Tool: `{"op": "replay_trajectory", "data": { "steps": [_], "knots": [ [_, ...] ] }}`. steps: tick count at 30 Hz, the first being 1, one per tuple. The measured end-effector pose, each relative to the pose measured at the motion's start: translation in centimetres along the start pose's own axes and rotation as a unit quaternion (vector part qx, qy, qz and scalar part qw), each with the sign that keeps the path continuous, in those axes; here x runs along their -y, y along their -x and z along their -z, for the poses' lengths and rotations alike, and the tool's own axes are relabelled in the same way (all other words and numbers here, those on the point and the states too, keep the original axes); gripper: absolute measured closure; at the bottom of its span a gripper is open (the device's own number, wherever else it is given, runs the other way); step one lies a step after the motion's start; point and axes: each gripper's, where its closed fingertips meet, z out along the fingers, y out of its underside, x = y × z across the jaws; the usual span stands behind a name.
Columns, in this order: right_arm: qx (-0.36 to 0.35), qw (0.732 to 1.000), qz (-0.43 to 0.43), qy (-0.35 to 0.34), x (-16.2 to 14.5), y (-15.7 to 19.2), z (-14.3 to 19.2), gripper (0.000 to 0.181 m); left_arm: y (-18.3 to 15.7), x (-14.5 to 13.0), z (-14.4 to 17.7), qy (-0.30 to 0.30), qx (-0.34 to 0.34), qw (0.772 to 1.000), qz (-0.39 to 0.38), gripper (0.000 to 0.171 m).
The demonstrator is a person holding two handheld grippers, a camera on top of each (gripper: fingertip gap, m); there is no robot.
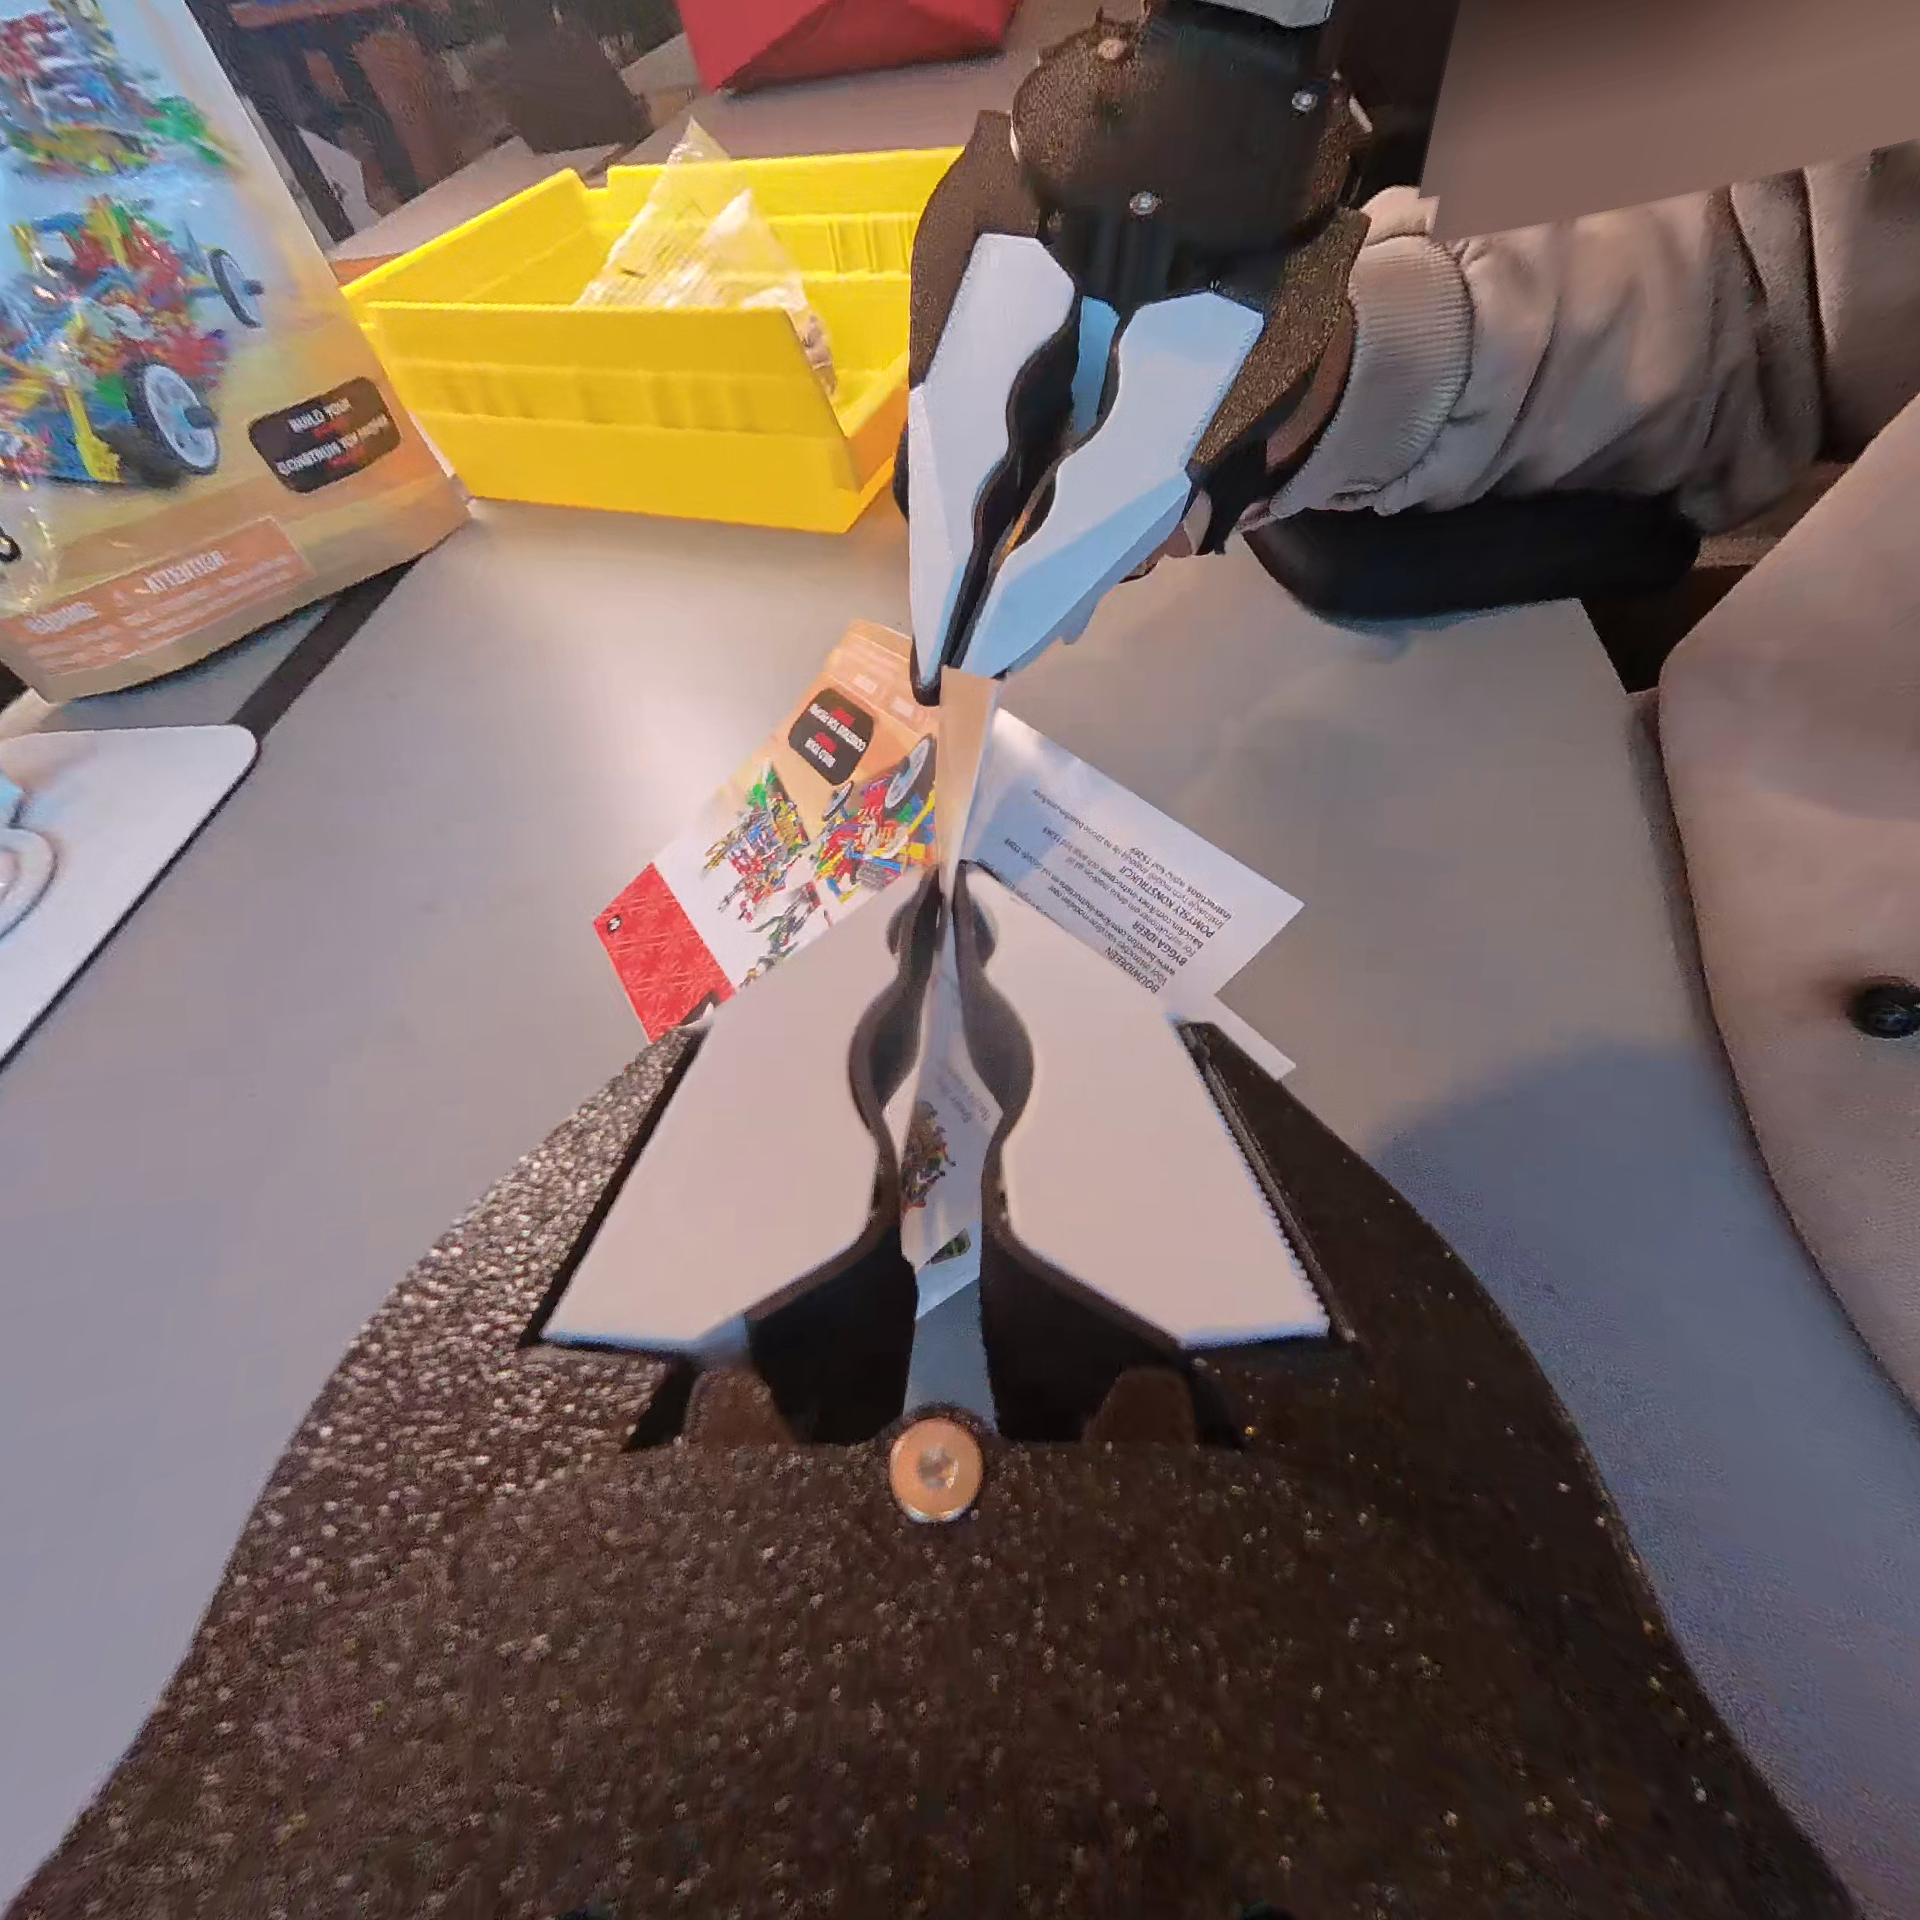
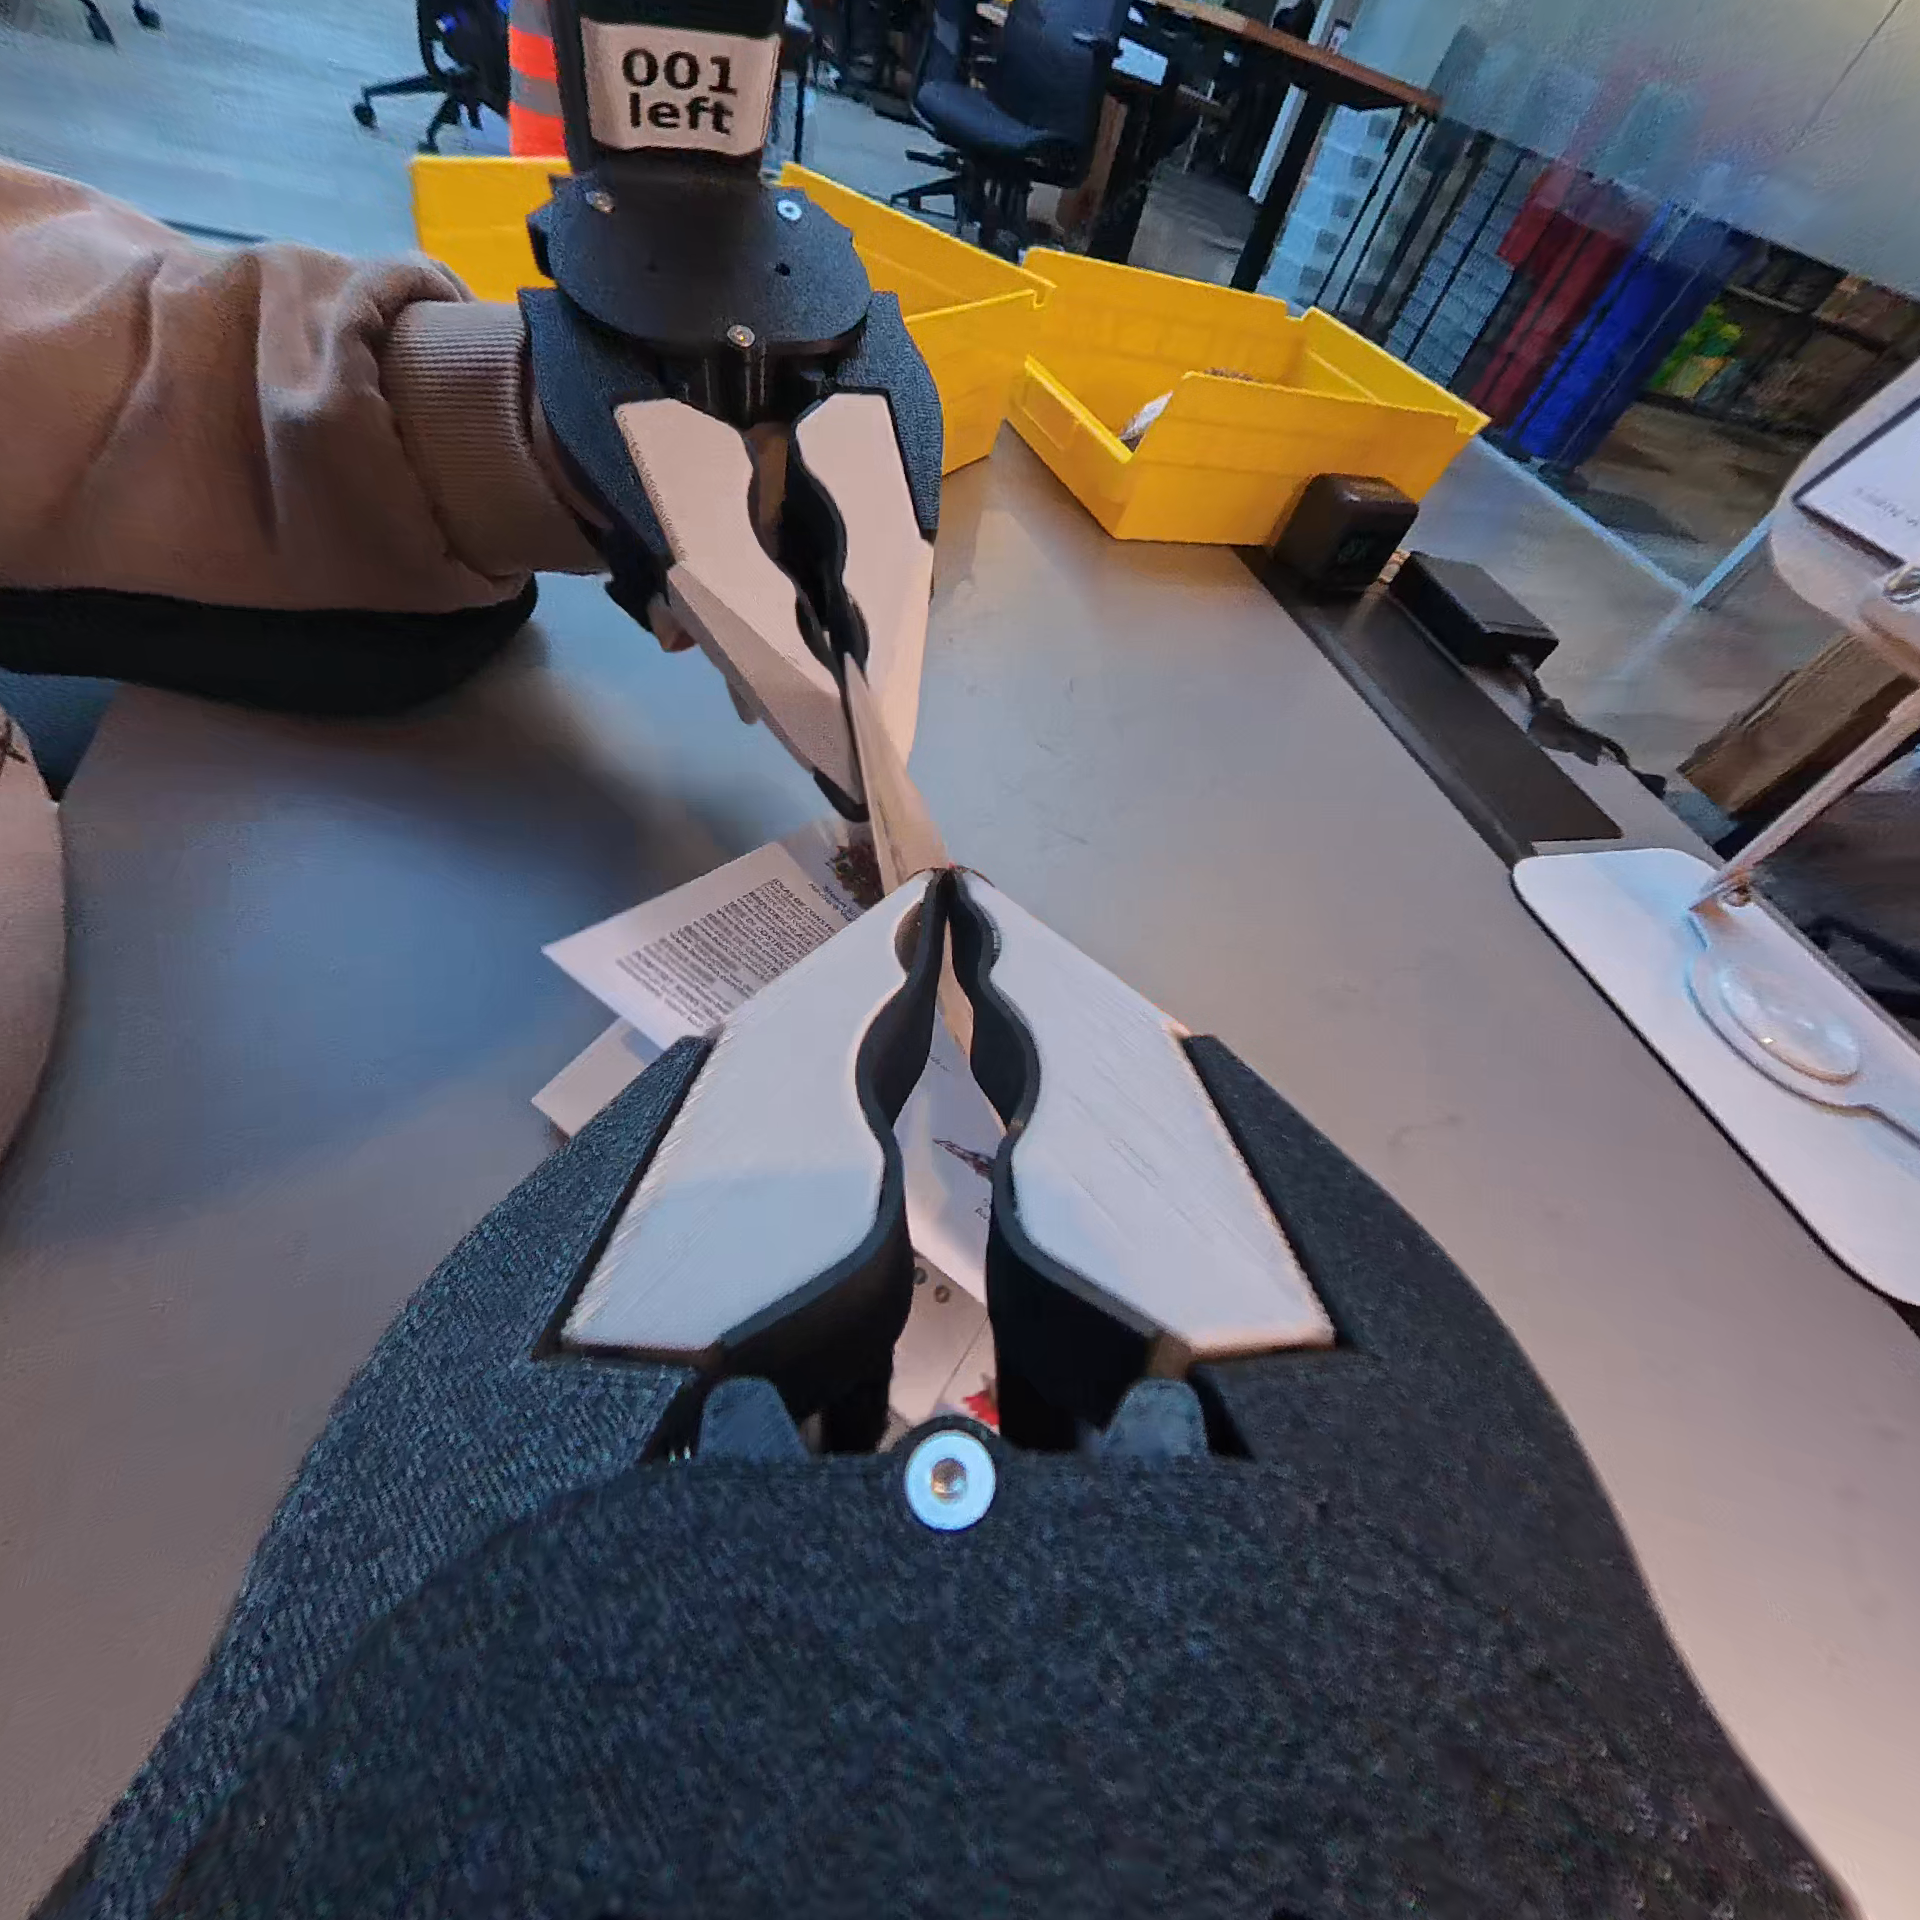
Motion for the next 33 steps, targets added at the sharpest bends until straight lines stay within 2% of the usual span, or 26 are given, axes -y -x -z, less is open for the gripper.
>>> {"op": "replay_trajectory", "data": {
  "steps": [5,10,15,19,23,26,29,33],
  "knots": [
    [-0.018,0.999,0.043,-0.003,1.7,-0.3,0.8,0.181,0.1,1.9,0.6,-0.067,-0.015,0.997,0.018,0.171],
    [-0.037,0.995,0.084,0.028,1.5,-0.9,1.5,0.180,0.0,2.2,0.8,-0.088,-0.023,0.996,0.017,0.171],
    [-0.009,0.994,0.073,0.084,-0.5,-1.5,2.5,0.176,0.5,2.7,1.4,-0.111,-0.020,0.993,0.023,0.171],
    [0.031,0.982,0.070,0.172,-4.2,-1.9,3.8,0.170,0.9,3.2,2.2,-0.136,-0.020,0.990,0.025,0.171],
    [0.032,0.975,0.088,0.203,-5.3,-3.2,5.0,0.181,1.6,3.7,3.2,-0.169,-0.024,0.984,0.050,0.171],
    [0.013,0.983,0.074,0.165,-2.7,-4.3,5.5,0.181,3.3,4.2,4.2,-0.203,-0.008,0.974,0.098,0.171],
    [-0.029,0.989,0.082,0.121,1.4,-6.4,6.2,0.181,5.0,4.9,5.1,-0.233,0.018,0.964,0.129,0.171],
    [-0.074,0.974,0.159,0.141,6.4,-9.3,7.0,0.181,7.1,7.7,6.2,-0.237,0.062,0.964,0.102,0.171]
  ]
}}
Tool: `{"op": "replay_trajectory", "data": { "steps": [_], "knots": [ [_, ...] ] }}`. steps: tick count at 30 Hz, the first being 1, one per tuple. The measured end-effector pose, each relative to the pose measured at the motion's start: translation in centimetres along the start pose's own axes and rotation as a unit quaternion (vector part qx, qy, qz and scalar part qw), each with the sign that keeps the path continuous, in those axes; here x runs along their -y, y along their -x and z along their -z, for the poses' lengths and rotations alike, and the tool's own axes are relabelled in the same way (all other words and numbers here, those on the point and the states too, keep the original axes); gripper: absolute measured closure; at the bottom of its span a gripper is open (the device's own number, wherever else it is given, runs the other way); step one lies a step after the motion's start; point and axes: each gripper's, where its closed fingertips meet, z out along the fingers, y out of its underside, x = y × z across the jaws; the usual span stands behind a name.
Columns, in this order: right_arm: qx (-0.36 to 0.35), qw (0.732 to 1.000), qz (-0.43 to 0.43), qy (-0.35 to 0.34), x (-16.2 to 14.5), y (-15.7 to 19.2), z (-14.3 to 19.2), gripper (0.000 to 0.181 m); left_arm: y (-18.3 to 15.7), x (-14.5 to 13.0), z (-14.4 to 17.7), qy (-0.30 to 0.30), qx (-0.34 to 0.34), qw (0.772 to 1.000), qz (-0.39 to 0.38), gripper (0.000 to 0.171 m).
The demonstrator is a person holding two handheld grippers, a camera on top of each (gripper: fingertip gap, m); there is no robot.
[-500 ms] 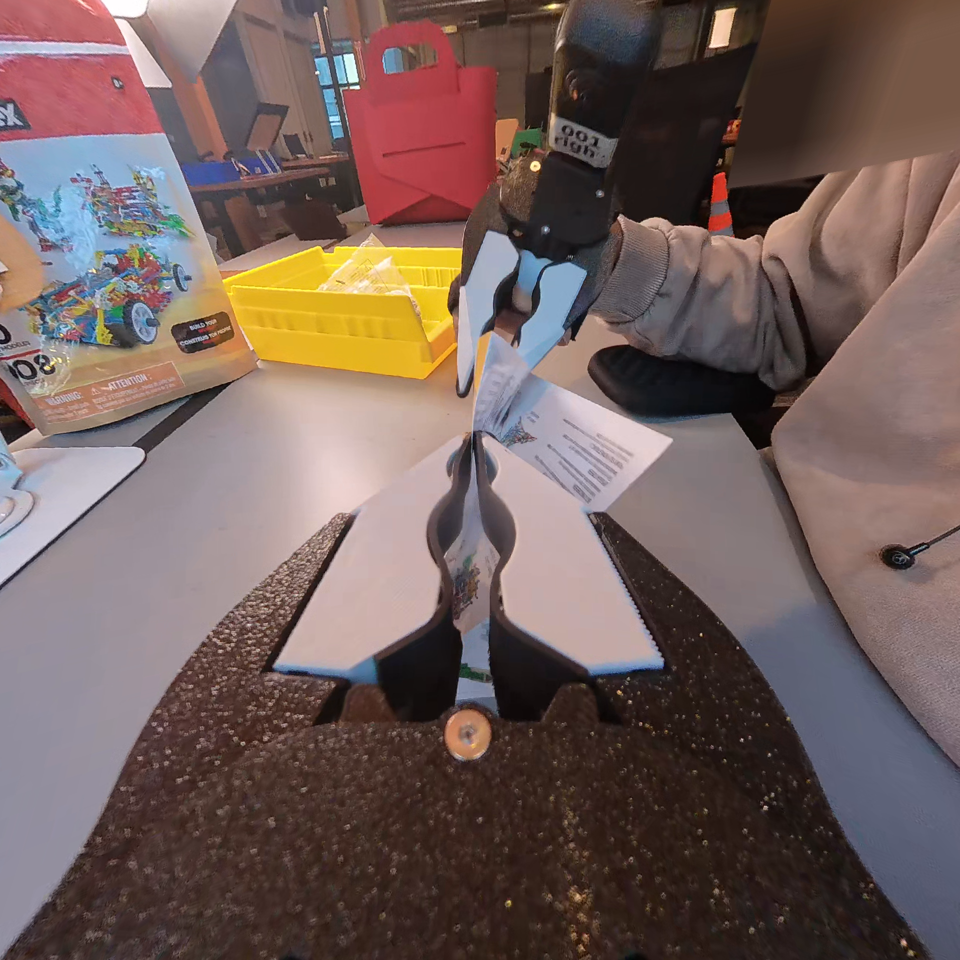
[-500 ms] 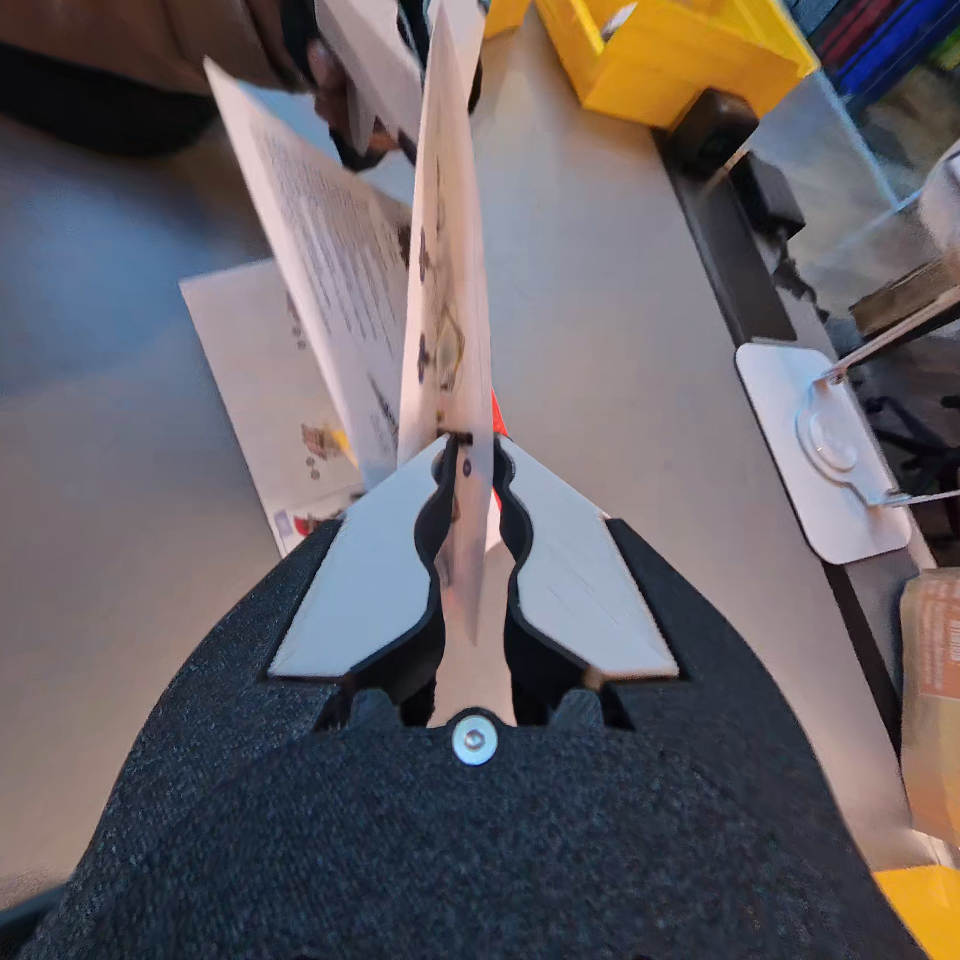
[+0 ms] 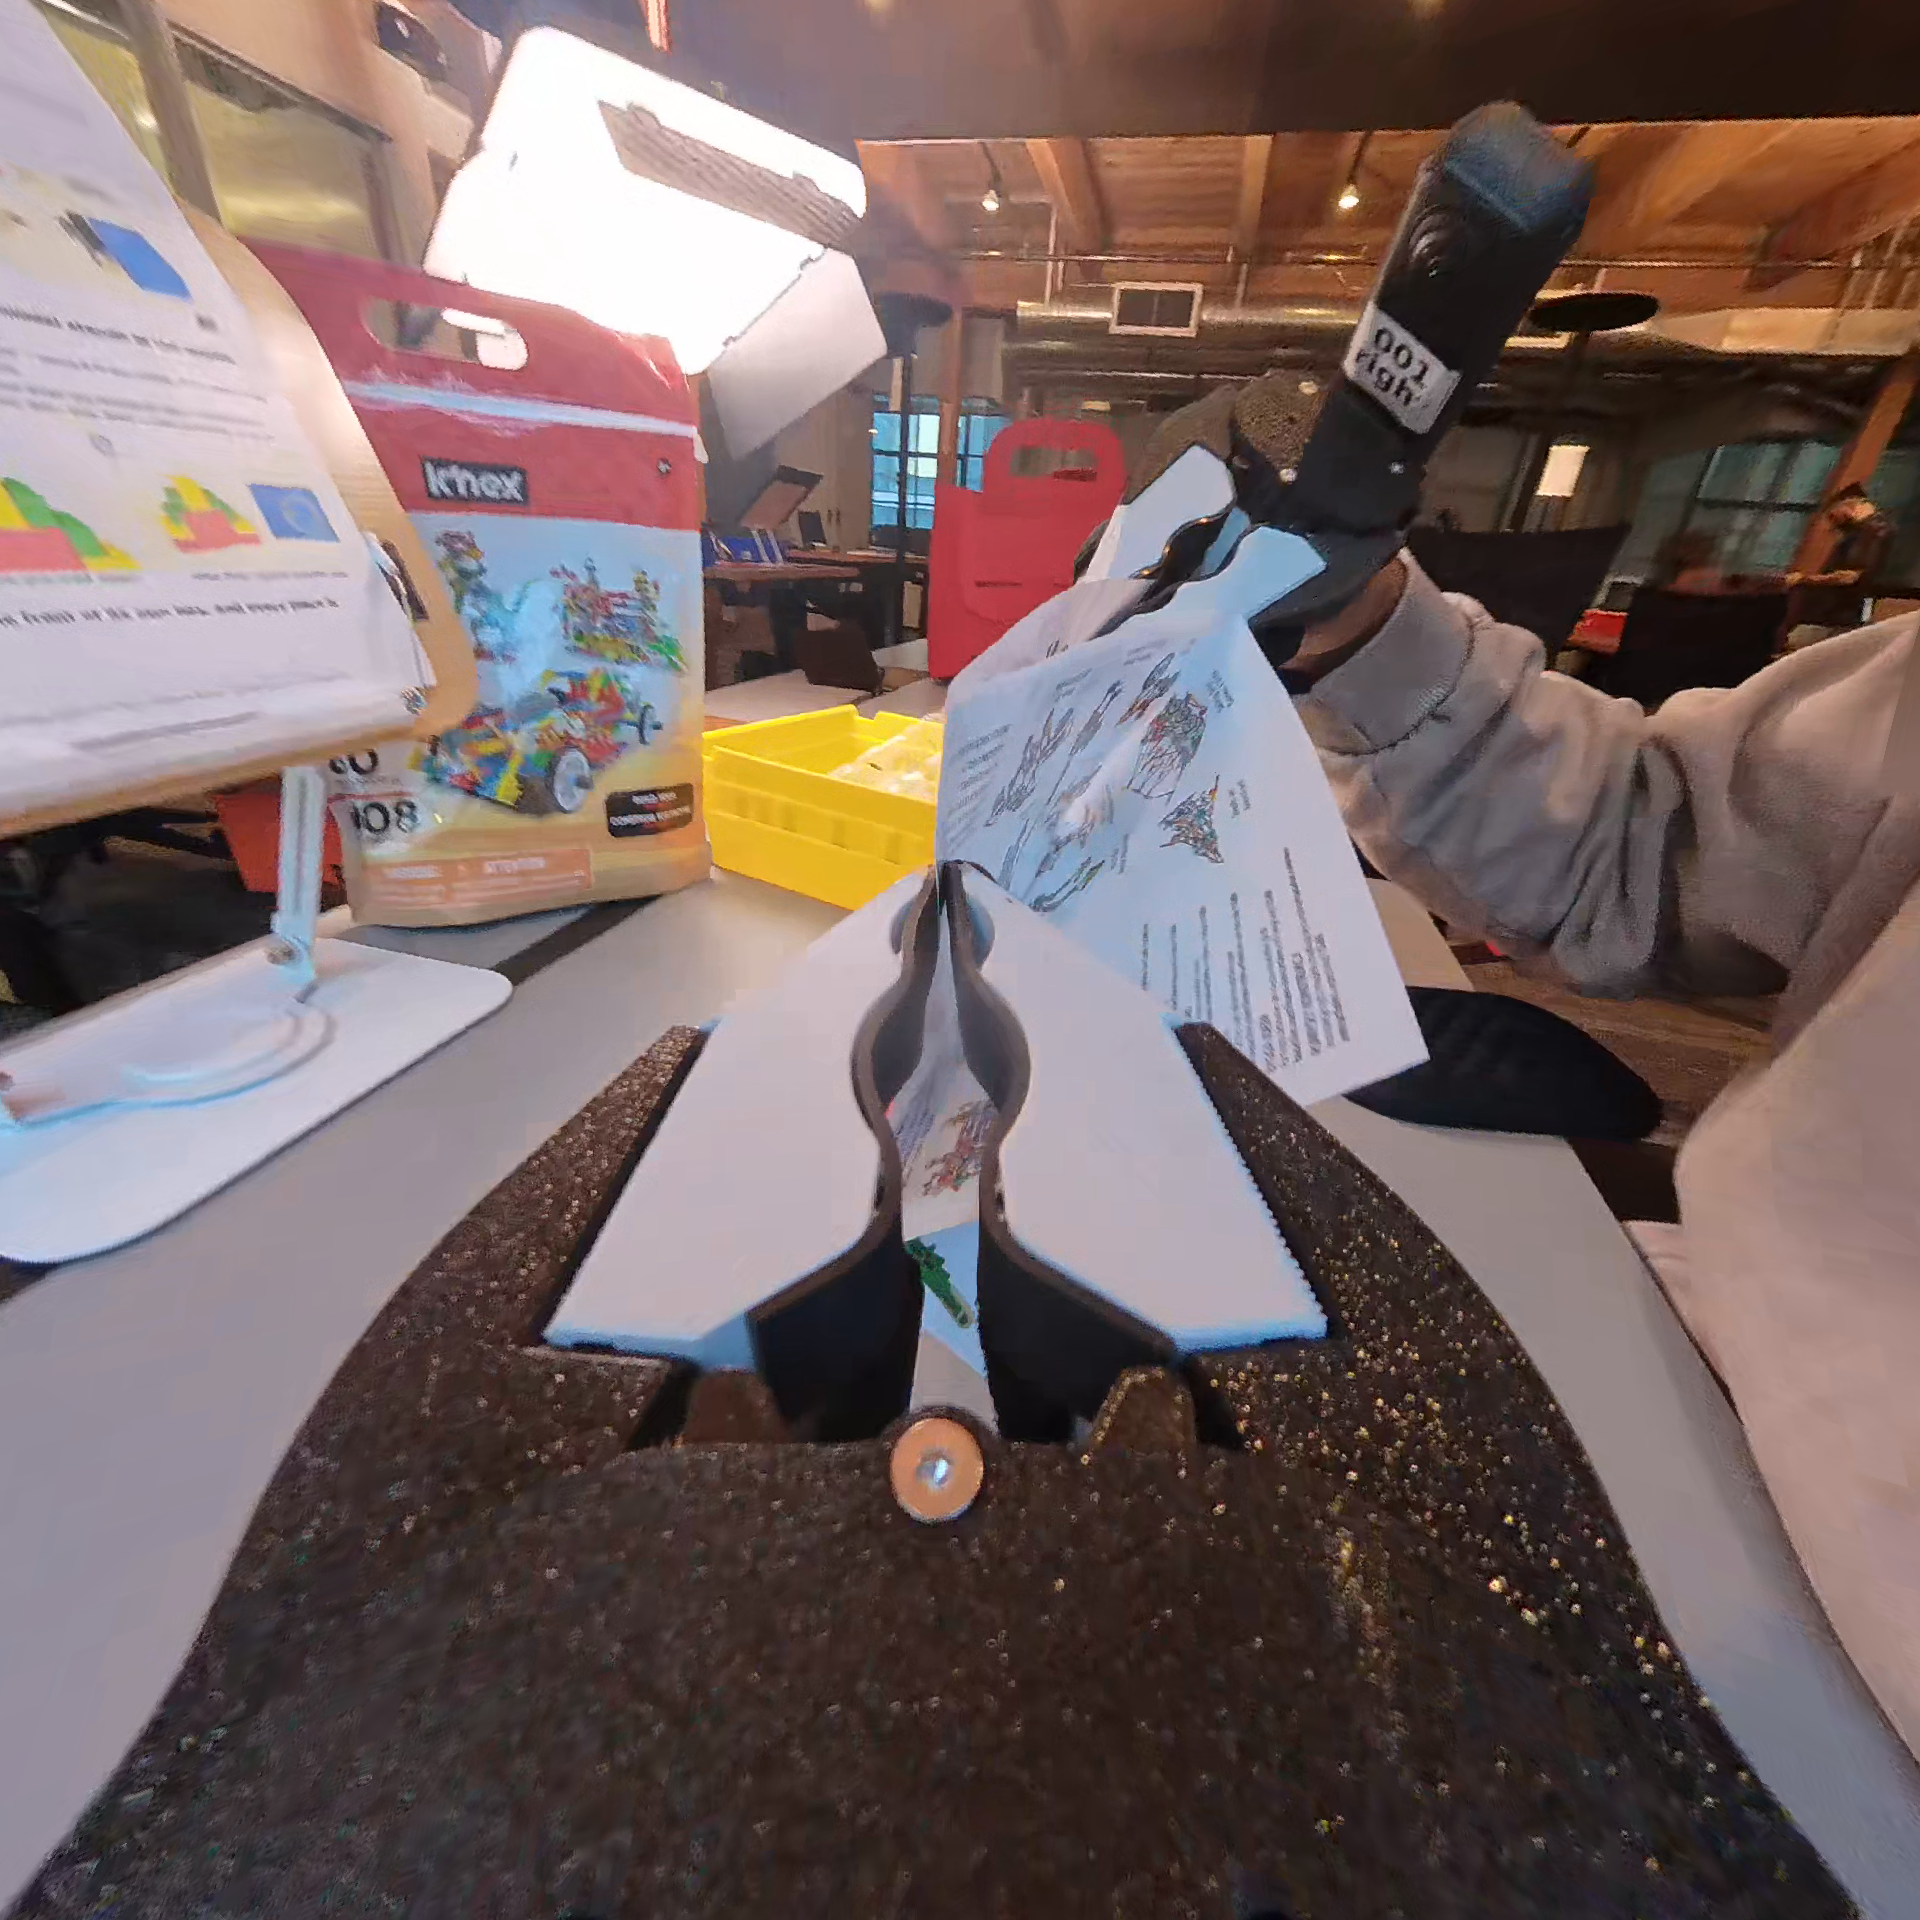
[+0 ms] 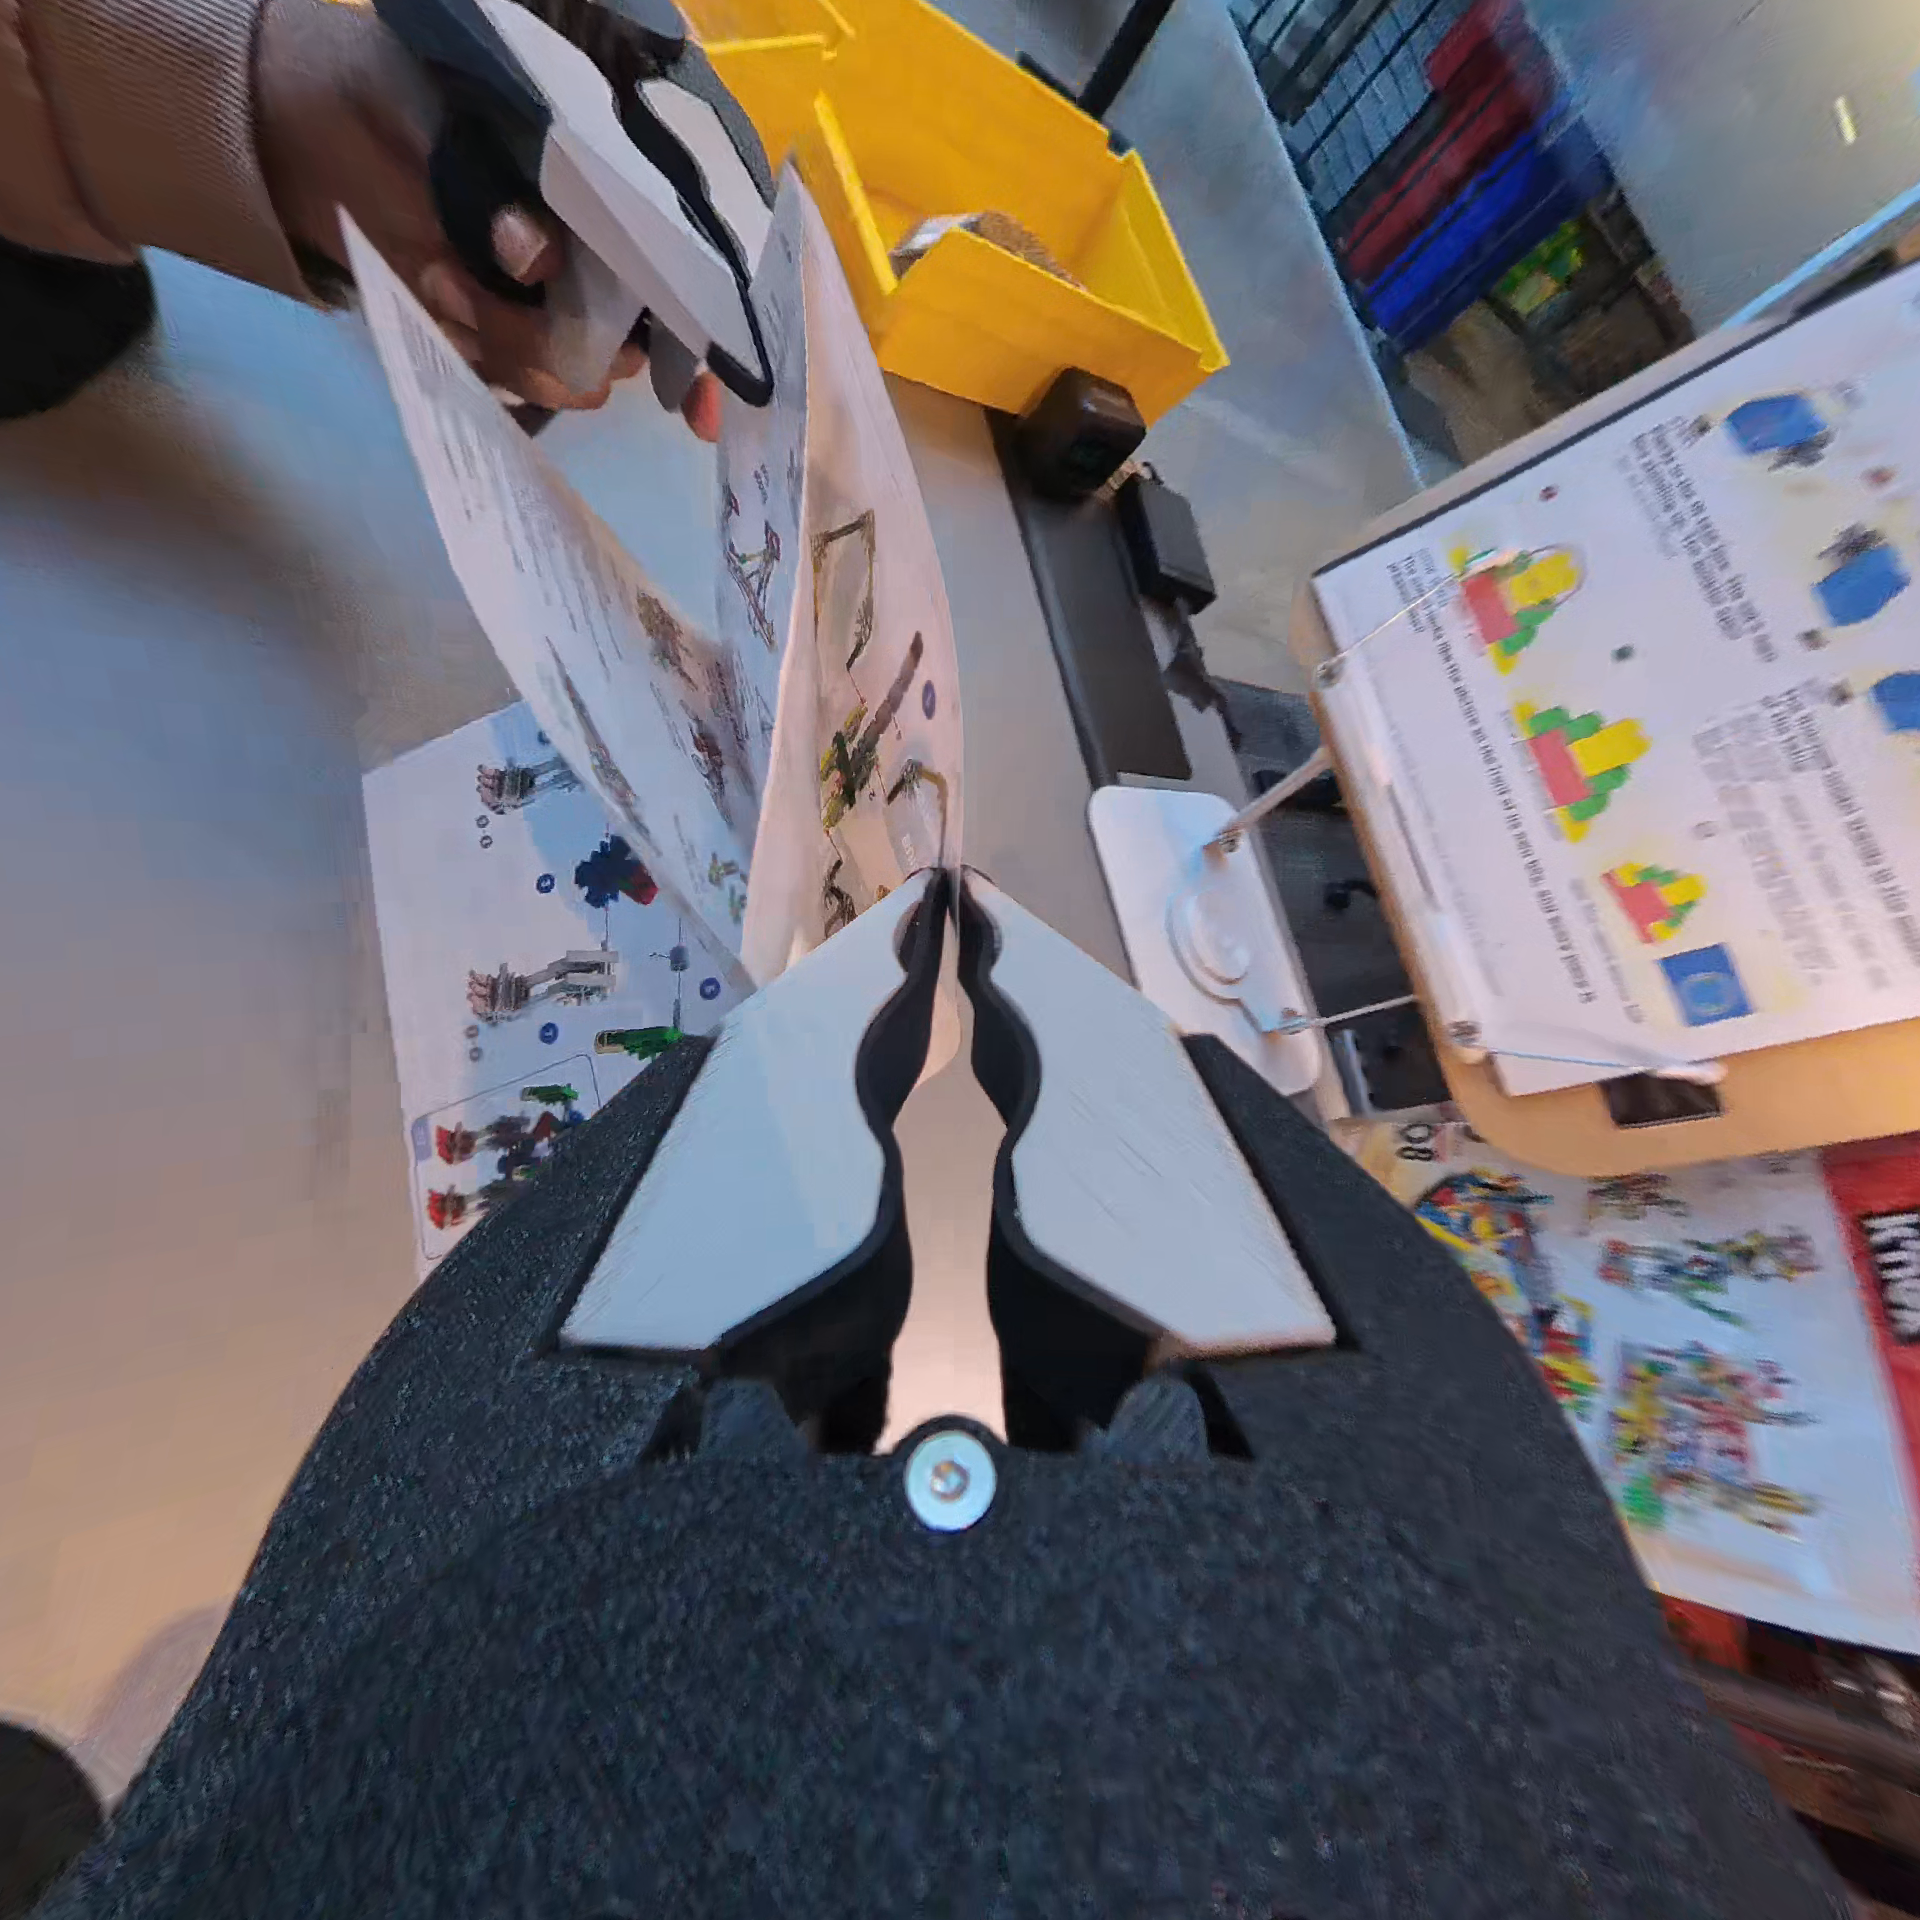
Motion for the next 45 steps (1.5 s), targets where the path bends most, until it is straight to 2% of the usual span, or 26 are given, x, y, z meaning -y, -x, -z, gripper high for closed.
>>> {"op": "replay_trajectory", "data": {
  "steps": [5,9,12,14,16,20,22,27,31,36,42,44,45],
  "knots": [
    [-0.051,0.998,0.049,-0.003,5.3,-5.6,2.0,0.181,2.0,7.4,-0.6,-0.004,0.026,0.998,-0.065,0.171],
    [-0.136,0.985,0.092,-0.049,9.6,-10.2,4.1,0.181,2.3,13.7,-1.0,-0.012,0.042,0.989,-0.139,0.171],
    [-0.191,0.971,0.113,-0.095,11.9,-11.7,5.8,0.181,1.1,16.4,-1.1,-0.016,0.053,0.979,-0.196,0.171],
    [-0.170,0.976,0.102,-0.087,11.2,-10.6,5.7,0.181,0.6,15.8,-1.0,0.002,0.058,0.975,-0.214,0.171],
    [-0.121,0.987,0.082,-0.071,9.4,-8.4,4.9,0.181,0.0,13.9,-0.7,0.028,0.040,0.979,-0.197,0.171],
    [-0.016,0.997,0.014,-0.074,6.9,-4.4,4.4,0.181,-1.6,11.6,-0.3,0.058,-0.025,0.992,-0.109,0.171],
    [-0.012,0.995,-0.020,-0.096,7.0,-4.6,4.9,0.181,-2.0,11.7,-0.4,0.058,-0.051,0.996,-0.052,0.171],
    [-0.003,0.988,-0.091,-0.125,6.2,-5.3,5.2,0.180,-2.9,13.2,-0.9,-0.003,-0.111,0.992,0.068,0.171],
    [0.060,0.984,-0.114,-0.126,4.6,-2.9,4.3,0.171,-2.4,13.8,-0.8,-0.049,-0.123,0.985,0.112,0.171],
    [0.099,0.975,-0.104,-0.169,4.3,0.4,2.9,0.167,-3.3,14.0,-0.2,-0.096,-0.179,0.970,0.134,0.171],
    [0.153,0.944,-0.141,-0.257,5.6,2.9,1.9,0.168,-5.3,13.0,0.7,-0.140,-0.269,0.943,0.137,0.171],
    [0.160,0.948,-0.129,-0.242,5.1,3.8,1.0,0.181,-5.7,12.7,1.3,-0.155,-0.296,0.931,0.143,0.171],
    [0.159,0.951,-0.118,-0.236,4.9,4.3,0.7,0.181,-5.3,12.3,1.2,-0.153,-0.292,0.933,0.146,0.171]
  ]
}}
